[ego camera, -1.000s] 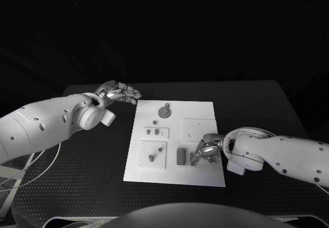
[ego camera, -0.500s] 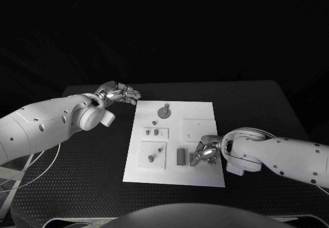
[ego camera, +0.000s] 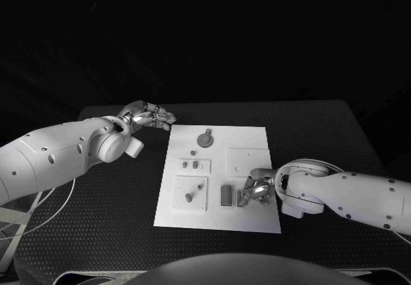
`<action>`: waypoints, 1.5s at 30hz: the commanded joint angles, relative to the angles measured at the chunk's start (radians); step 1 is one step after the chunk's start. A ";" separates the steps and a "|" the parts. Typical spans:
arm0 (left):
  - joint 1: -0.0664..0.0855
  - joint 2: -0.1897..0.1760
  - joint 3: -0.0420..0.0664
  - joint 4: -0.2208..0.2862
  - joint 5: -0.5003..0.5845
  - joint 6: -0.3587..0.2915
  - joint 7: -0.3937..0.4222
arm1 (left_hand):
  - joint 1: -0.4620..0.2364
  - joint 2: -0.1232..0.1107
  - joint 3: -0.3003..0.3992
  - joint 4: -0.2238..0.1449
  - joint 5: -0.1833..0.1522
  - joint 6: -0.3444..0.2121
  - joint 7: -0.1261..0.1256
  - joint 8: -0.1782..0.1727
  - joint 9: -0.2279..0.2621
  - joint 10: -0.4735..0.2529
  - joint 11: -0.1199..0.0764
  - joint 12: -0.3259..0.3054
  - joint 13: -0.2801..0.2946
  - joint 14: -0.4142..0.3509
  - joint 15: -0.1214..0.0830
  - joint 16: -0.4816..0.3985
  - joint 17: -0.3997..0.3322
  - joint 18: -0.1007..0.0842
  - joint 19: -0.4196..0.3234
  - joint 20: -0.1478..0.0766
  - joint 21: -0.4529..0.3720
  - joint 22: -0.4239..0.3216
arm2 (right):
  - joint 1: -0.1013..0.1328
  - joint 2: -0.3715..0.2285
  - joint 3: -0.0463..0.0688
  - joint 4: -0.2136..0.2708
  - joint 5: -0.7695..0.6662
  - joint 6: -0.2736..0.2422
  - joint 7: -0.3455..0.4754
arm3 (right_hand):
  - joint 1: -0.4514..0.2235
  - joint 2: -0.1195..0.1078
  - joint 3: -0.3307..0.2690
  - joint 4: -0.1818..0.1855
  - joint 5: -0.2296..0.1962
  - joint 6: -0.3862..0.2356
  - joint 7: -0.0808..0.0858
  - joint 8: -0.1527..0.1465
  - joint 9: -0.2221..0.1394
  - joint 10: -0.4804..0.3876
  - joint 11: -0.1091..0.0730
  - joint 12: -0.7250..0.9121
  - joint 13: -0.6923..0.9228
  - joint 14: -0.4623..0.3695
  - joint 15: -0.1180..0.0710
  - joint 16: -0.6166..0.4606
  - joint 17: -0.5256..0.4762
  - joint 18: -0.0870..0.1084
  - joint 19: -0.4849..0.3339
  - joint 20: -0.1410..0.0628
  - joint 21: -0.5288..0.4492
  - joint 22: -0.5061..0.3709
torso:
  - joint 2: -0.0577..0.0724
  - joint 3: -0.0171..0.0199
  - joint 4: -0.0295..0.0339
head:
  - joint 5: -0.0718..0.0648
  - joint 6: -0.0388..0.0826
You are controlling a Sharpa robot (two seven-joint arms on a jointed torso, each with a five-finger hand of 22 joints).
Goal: Assemble the parts on the task board
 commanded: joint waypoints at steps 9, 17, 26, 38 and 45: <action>0.001 0.000 0.001 0.003 0.002 0.012 0.007 | -0.009 -0.001 -0.004 0.002 -0.004 -0.007 0.001 -0.005 -0.002 -0.006 0.000 0.003 -0.002 -0.003 0.007 -0.005 0.002 0.000 -0.005 0.005 0.004 -0.002 | -0.008 0.005 -0.004 -0.017 -0.036 0.020 -0.018 | 0.004 0.040 -0.010 -0.034 -0.002 0.006 0.006 -0.004 -0.001 0.008 0.000 0.005 0.001 0.002 -0.003 0.004 0.001 0.009 0.000 -0.003 0.004 0.017 | 0.000 0.0005 -0.0006 | 0.000 -0.001; 0.001 0.001 0.001 0.003 0.002 0.011 0.009 | -0.009 -0.001 -0.004 0.002 -0.004 -0.007 0.001 -0.004 -0.002 -0.006 0.000 0.003 -0.002 -0.003 0.008 -0.006 0.003 0.000 -0.005 0.005 0.004 -0.002 | -0.008 0.000 -0.004 -0.021 -0.013 0.003 0.009 | -0.008 0.000 -0.020 -0.035 0.000 0.005 0.006 -0.005 -0.002 0.003 0.002 -0.003 -0.004 -0.002 -0.002 0.002 -0.009 0.009 -0.001 -0.002 0.003 0.016 | -0.001 -0.0002 -0.0010 | -0.002 0.005; 0.000 0.007 0.000 -0.001 0.003 0.005 0.020 | -0.010 -0.001 -0.004 0.002 -0.004 -0.007 0.001 -0.004 -0.002 -0.006 0.000 0.003 -0.002 -0.003 0.008 -0.006 0.003 0.000 -0.005 0.005 0.004 -0.002 | 0.008 -0.016 -0.002 -0.032 0.057 0.001 0.061 | -0.057 -0.068 -0.070 -0.008 -0.002 -0.038 0.019 -0.028 -0.010 -0.017 0.014 -0.013 -0.006 -0.015 0.004 -0.005 -0.019 0.009 -0.009 0.003 -0.003 0.014 | -0.003 -0.0021 -0.0026 | -0.011 0.029; 0.001 0.006 0.000 -0.001 0.066 -0.016 0.055 | -0.011 0.011 -0.002 0.002 -0.004 0.007 -0.006 0.005 0.002 0.010 -0.007 0.011 0.001 -0.005 0.009 -0.014 0.006 0.000 -0.009 0.006 0.003 -0.003 | 0.078 0.023 0.029 -0.219 0.329 -0.084 0.345 | -0.077 -0.079 -0.135 -0.013 -0.001 -0.091 0.042 -0.044 -0.002 -0.080 0.036 -0.023 0.004 -0.057 0.024 -0.013 -0.014 0.009 -0.052 0.019 -0.021 0.016 | -0.032 -0.0111 -0.0106 | -0.020 0.099; 0.004 0.017 0.001 -0.030 0.106 -0.013 0.063 | -0.010 0.019 0.004 0.001 -0.003 0.022 -0.013 0.015 0.004 0.027 -0.013 0.012 0.001 -0.021 0.022 -0.062 -0.003 0.001 -0.028 0.018 -0.001 -0.009 | 0.085 0.154 0.076 -0.491 0.565 -0.095 0.626 | -0.013 0.046 -0.166 -0.101 -0.002 -0.118 0.051 -0.049 0.007 -0.125 0.044 -0.078 -0.034 -0.120 0.033 -0.068 -0.038 -0.004 -0.131 0.044 -0.056 0.014 | -0.062 -0.0193 -0.0203 | -0.023 0.162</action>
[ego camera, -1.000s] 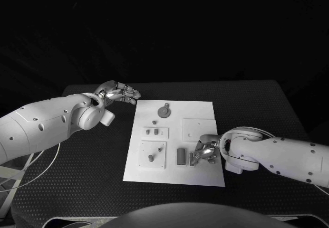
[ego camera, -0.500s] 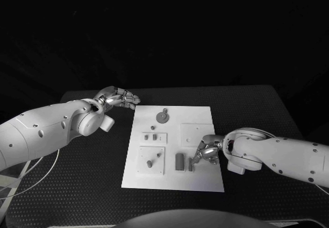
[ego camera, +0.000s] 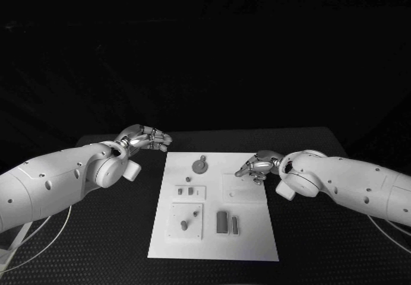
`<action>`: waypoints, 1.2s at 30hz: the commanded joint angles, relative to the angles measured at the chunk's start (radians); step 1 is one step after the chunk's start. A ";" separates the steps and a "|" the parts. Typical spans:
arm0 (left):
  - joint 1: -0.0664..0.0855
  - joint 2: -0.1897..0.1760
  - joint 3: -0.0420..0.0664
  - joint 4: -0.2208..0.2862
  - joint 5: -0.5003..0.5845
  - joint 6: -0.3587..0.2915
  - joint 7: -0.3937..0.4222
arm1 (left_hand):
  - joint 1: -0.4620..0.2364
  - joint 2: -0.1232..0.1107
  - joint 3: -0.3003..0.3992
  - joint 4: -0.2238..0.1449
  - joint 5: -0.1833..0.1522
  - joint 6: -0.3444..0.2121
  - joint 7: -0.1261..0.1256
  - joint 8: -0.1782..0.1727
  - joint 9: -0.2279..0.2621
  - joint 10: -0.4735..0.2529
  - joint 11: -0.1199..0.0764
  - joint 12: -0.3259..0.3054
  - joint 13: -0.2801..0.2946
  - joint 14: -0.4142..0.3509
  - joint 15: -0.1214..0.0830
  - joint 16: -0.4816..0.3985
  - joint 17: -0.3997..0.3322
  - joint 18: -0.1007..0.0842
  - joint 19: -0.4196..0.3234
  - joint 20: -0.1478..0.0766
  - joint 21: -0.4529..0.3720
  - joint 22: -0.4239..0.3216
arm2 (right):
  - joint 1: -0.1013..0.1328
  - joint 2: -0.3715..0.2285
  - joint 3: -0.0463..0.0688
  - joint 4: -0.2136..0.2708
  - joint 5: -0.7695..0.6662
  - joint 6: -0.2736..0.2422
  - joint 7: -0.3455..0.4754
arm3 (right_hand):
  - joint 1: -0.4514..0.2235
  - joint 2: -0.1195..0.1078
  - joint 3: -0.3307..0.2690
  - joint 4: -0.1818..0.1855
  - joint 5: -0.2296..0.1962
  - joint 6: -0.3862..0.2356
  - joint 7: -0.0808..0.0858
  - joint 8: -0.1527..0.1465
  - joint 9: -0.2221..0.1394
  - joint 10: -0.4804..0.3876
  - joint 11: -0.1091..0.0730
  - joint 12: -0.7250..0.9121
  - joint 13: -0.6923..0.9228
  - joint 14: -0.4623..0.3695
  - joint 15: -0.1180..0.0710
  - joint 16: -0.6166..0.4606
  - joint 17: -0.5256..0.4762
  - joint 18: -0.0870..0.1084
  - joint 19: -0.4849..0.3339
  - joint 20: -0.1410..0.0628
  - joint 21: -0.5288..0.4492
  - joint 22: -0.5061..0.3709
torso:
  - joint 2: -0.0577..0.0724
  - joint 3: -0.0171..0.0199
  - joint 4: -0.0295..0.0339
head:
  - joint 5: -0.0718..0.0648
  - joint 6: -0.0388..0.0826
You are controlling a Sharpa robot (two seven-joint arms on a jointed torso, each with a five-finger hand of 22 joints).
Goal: Assemble the parts on the task board
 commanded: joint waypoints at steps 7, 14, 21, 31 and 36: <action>0.018 0.051 0.002 -0.082 0.100 -0.012 0.048 | 0.000 0.012 0.011 0.001 -0.002 -0.002 -0.004 -0.001 -0.002 -0.029 0.016 -0.012 -0.019 -0.050 0.031 -0.082 -0.020 0.002 -0.065 0.026 -0.002 -0.022 | -0.002 0.143 0.068 -0.303 0.227 -0.003 0.367 | 0.072 0.076 -0.023 -0.011 -0.001 -0.041 0.023 -0.017 0.004 -0.133 0.028 -0.218 -0.171 -0.184 0.033 -0.189 -0.089 -0.034 -0.198 0.059 -0.132 -0.026 | -0.056 -0.0127 -0.0109 | 0.008 0.110; 0.024 0.082 0.002 -0.147 0.147 -0.017 0.049 | -0.006 0.007 0.015 0.002 -0.002 -0.044 -0.023 -0.021 -0.008 -0.118 0.015 -0.013 -0.055 -0.114 0.049 -0.158 -0.047 -0.007 -0.139 0.048 -0.003 -0.063 | -0.037 0.205 0.143 -0.399 0.280 0.056 0.432 | 0.093 0.103 0.001 -0.007 0.005 -0.148 0.064 -0.069 -0.027 -0.301 0.150 -0.644 -0.535 -0.494 0.271 -0.711 -0.349 -0.140 -0.571 0.148 -0.404 -0.137 | -0.083 -0.0160 -0.0170 | 0.017 0.167; 0.024 0.098 0.002 -0.166 0.170 -0.004 0.066 | -0.025 0.005 0.008 0.003 -0.003 -0.092 -0.045 -0.037 -0.010 -0.199 0.000 -0.014 -0.058 -0.158 0.057 -0.200 -0.062 -0.008 -0.196 0.070 -0.003 -0.101 | -0.054 0.203 0.165 -0.387 0.295 0.063 0.453 | 0.089 0.119 -0.037 -0.020 -0.002 -0.188 0.065 -0.076 -0.044 -0.295 0.164 -0.802 -0.729 -0.546 0.298 -0.889 -0.455 -0.156 -0.633 0.171 -0.486 -0.177 | -0.089 -0.0104 -0.0225 | 0.024 0.205; 0.015 0.093 0.005 -0.149 0.150 -0.028 0.052 | -1.068 0.071 -0.347 0.289 -0.061 -0.850 -0.180 -0.306 -0.417 -1.125 -0.143 -0.077 -0.124 -0.842 -0.130 -0.592 -0.370 -0.008 -0.832 -0.033 -0.066 -0.870 | -0.059 0.196 0.168 -0.367 0.286 0.015 0.422 | -0.855 0.153 -0.593 0.278 -0.050 -0.990 -0.108 -0.206 -0.685 -1.182 0.005 -1.000 -1.139 -1.182 0.109 -1.414 -0.837 -0.246 -1.063 -0.016 -0.745 -1.309 | -0.091 -0.0106 -0.0249 | 0.025 0.202; -0.010 0.074 0.020 -0.073 0.170 -0.108 0.084 | -1.068 0.071 -0.347 0.289 -0.061 -0.850 -0.180 -0.306 -0.417 -1.125 -0.143 -0.077 -0.124 -0.842 -0.130 -0.592 -0.370 -0.008 -0.832 -0.033 -0.066 -0.870 | -0.063 0.168 0.158 -0.286 0.331 -0.065 0.445 | -0.855 0.153 -0.593 0.278 -0.050 -0.990 -0.108 -0.206 -0.685 -1.182 0.005 -1.000 -1.139 -1.182 0.109 -1.414 -0.837 -0.246 -1.063 -0.016 -0.745 -1.309 | -0.108 -0.0114 -0.0351 | 0.033 0.162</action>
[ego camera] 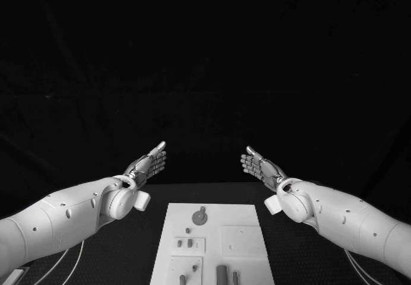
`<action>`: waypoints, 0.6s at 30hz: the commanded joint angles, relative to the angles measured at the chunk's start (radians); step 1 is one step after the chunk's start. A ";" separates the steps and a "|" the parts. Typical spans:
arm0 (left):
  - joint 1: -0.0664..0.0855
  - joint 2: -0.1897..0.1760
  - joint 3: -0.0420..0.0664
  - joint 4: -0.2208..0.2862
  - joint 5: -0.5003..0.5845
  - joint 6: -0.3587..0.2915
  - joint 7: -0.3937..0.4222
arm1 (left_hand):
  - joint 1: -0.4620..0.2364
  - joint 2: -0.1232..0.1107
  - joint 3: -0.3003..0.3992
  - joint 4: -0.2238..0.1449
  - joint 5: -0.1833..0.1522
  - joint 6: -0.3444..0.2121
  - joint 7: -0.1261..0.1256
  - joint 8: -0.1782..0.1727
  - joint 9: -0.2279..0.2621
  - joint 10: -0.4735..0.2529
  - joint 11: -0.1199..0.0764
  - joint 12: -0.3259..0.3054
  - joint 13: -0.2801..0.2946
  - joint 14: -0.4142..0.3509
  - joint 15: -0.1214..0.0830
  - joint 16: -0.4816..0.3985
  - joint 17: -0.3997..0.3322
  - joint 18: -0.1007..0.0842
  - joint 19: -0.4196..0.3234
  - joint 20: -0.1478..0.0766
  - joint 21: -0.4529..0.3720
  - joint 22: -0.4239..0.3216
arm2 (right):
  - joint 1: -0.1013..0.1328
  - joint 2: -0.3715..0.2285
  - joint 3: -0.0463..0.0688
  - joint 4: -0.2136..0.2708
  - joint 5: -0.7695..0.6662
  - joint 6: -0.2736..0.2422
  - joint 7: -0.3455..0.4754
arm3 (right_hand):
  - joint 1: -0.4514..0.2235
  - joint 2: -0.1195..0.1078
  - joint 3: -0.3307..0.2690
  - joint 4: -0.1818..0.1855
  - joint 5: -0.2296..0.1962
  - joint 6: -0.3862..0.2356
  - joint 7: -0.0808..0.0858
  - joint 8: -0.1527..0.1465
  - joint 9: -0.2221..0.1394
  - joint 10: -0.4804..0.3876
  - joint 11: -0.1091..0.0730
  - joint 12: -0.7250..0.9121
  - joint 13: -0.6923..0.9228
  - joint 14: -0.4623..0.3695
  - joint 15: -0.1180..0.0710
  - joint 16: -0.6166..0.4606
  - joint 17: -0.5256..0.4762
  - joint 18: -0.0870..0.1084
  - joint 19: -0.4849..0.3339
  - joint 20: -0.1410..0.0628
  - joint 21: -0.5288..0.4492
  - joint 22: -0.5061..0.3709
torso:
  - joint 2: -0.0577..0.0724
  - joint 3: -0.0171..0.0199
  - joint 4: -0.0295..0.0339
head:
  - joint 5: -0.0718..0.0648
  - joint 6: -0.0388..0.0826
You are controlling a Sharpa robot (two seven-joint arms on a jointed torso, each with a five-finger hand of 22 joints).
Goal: Assemble the parts on the task board
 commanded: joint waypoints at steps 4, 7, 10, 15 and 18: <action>-0.045 -0.031 0.026 0.139 0.050 -0.187 0.083 | -0.343 0.016 -0.089 0.070 -0.017 -0.187 -0.033 -0.067 -0.101 -0.228 -0.035 -0.020 -0.017 -0.168 -0.047 -0.096 -0.076 -0.008 -0.156 -0.026 -0.020 -0.189 | -0.008 -0.049 -0.017 0.147 0.106 -0.184 0.059 | -0.234 0.007 -0.133 0.072 -0.014 -0.198 -0.044 -0.034 -0.157 -0.229 -0.040 -0.040 -0.083 -0.163 -0.046 -0.121 -0.088 -0.029 -0.110 -0.048 -0.060 -0.471 | -0.026 -0.0015 -0.0159 | 0.010 -0.057; -0.075 -0.054 0.044 0.227 0.075 -0.280 0.120 | -0.343 0.016 -0.089 0.070 -0.017 -0.187 -0.033 -0.067 -0.101 -0.228 -0.035 -0.020 -0.017 -0.168 -0.047 -0.096 -0.076 -0.008 -0.156 -0.026 -0.020 -0.189 | -0.013 -0.081 -0.029 0.239 0.158 -0.277 0.086 | -0.234 0.007 -0.133 0.072 -0.014 -0.198 -0.044 -0.034 -0.157 -0.229 -0.040 -0.040 -0.083 -0.163 -0.046 -0.121 -0.088 -0.029 -0.110 -0.048 -0.060 -0.471 | -0.030 -0.0017 -0.0183 | 0.012 -0.066; -0.105 -0.076 0.061 0.314 0.099 -0.373 0.157 | -0.343 0.016 -0.089 0.070 -0.017 -0.187 -0.033 -0.067 -0.101 -0.228 -0.035 -0.020 -0.017 -0.168 -0.047 -0.096 -0.076 -0.008 -0.156 -0.026 -0.020 -0.189 | -0.017 -0.113 -0.040 0.333 0.211 -0.370 0.112 | -0.234 0.007 -0.133 0.072 -0.014 -0.198 -0.044 -0.034 -0.157 -0.229 -0.040 -0.040 -0.083 -0.163 -0.046 -0.121 -0.088 -0.029 -0.110 -0.048 -0.060 -0.471 | -0.030 -0.0017 -0.0186 | 0.012 -0.067; -0.150 -0.110 0.088 0.446 0.135 -0.513 0.212 | -0.343 0.016 -0.089 0.070 -0.017 -0.187 -0.033 -0.067 -0.101 -0.228 -0.035 -0.020 -0.017 -0.168 -0.047 -0.096 -0.076 -0.008 -0.156 -0.026 -0.020 -0.189 | -0.026 -0.171 -0.061 0.500 0.306 -0.537 0.159 | -0.234 0.007 -0.133 0.072 -0.014 -0.198 -0.044 -0.034 -0.157 -0.229 -0.040 -0.040 -0.083 -0.163 -0.046 -0.121 -0.088 -0.029 -0.110 -0.048 -0.060 -0.471 | -0.030 -0.0017 -0.0186 | 0.012 -0.067; -0.167 -0.122 0.097 0.494 0.148 -0.564 0.232 | -0.343 0.016 -0.089 0.070 -0.017 -0.187 -0.033 -0.067 -0.101 -0.228 -0.035 -0.020 -0.017 -0.168 -0.047 -0.096 -0.076 -0.008 -0.156 -0.026 -0.020 -0.189 | -0.029 -0.196 -0.070 0.571 0.346 -0.608 0.179 | -0.234 0.007 -0.133 0.072 -0.014 -0.198 -0.044 -0.034 -0.157 -0.229 -0.040 -0.040 -0.083 -0.163 -0.046 -0.121 -0.088 -0.029 -0.110 -0.048 -0.060 -0.471 | -0.030 -0.0017 -0.0186 | 0.012 -0.067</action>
